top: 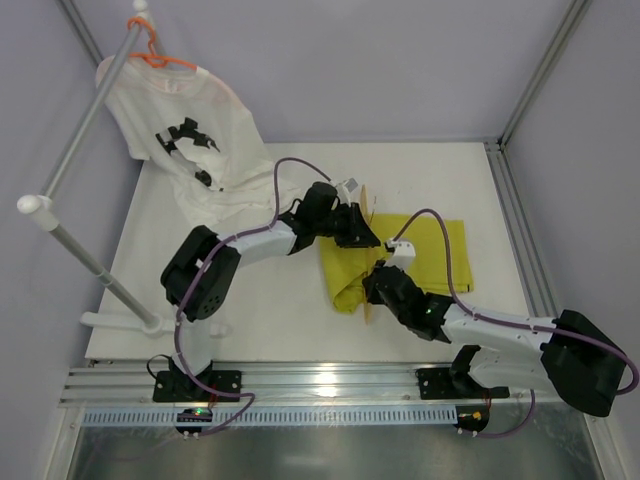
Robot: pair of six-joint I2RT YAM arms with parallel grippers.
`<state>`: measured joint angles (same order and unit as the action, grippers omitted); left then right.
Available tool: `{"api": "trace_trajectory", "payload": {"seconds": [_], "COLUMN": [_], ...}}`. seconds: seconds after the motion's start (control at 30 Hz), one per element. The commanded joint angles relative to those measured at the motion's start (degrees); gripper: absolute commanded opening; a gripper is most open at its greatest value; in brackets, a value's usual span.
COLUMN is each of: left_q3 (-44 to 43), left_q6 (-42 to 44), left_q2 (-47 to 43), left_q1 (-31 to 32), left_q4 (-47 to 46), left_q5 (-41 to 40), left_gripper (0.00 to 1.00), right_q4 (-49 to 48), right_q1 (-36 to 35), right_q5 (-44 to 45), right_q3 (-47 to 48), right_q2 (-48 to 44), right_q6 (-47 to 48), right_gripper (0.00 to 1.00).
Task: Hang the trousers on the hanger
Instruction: Place trousers on hanger
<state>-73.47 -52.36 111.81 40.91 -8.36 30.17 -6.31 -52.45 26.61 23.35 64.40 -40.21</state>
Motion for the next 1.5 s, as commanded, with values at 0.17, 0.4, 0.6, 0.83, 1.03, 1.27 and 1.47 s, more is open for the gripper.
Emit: {"api": "trace_trajectory", "payload": {"seconds": [0.17,0.4,0.6,0.83,1.03,1.27,1.47], "left_q3": [-2.4,-3.7,-3.0,-3.4,-4.5,-6.9,-9.6], "left_q6": [0.4,5.3,7.1,7.1,7.4,8.1,8.9], "left_q2": [-1.1,-2.6,-4.0,-3.9,-3.4,-2.6,-4.4], "left_q1": [0.0,-0.1,-0.2,-0.4,-0.4,-0.4,-0.6], "left_q4": [7.1,17.0,20.6,21.9,23.6,29.0,41.5], "left_q5": [-2.1,-6.3,-8.7,-9.4,-10.2,-15.1,-31.6], "left_gripper": [0.0,0.0,0.0,0.0,0.0,0.0,0.0], "right_q4": [7.5,13.2,4.2,-2.7,-4.4,-6.6,2.4], "right_q1": [0.4,9.1,20.3,30.8,34.3,34.3,34.7], "right_q5": [-4.5,-12.1,-22.7,-37.3,-44.0,-46.2,-33.8], "right_q3": [2.3,4.2,2.0,7.6,15.7,19.6,15.5], "right_q2": [-7.4,-13.7,-9.5,3.7,16.4,27.4,20.2], "right_q6": [-0.4,-0.4,2.0,7.9,11.0,10.8,8.2], "right_gripper": [0.36,0.47,0.47,0.61,0.61,0.48,0.04]}}
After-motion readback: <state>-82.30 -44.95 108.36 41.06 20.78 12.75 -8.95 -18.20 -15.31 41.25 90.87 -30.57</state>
